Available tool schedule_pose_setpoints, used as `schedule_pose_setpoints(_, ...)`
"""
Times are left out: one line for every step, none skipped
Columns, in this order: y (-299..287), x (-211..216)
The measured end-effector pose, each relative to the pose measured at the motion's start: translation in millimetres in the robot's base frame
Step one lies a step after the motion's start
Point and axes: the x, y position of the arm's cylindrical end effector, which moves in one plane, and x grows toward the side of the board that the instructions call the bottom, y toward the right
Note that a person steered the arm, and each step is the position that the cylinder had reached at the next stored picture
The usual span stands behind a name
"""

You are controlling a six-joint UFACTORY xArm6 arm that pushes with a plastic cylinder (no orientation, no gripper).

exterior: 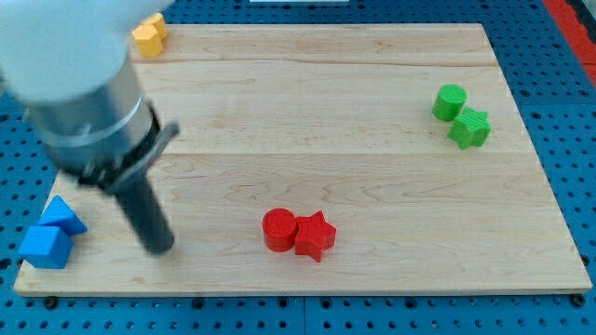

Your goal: Separate the blue cube from the blue triangle

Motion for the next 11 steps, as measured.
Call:
schedule_pose_setpoints(-4,20)
schedule_pose_setpoints(-35,20)
schedule_pose_setpoints(-122,19)
schedule_pose_setpoints(-151,13)
schedule_pose_setpoints(-141,11)
schedule_pose_setpoints(-130,11)
schedule_pose_setpoints(-151,4)
schedule_pose_setpoints(-149,-11)
schedule_pose_setpoints(-133,-26)
schedule_pose_setpoints(-117,-35)
schedule_pose_setpoints(-106,-13)
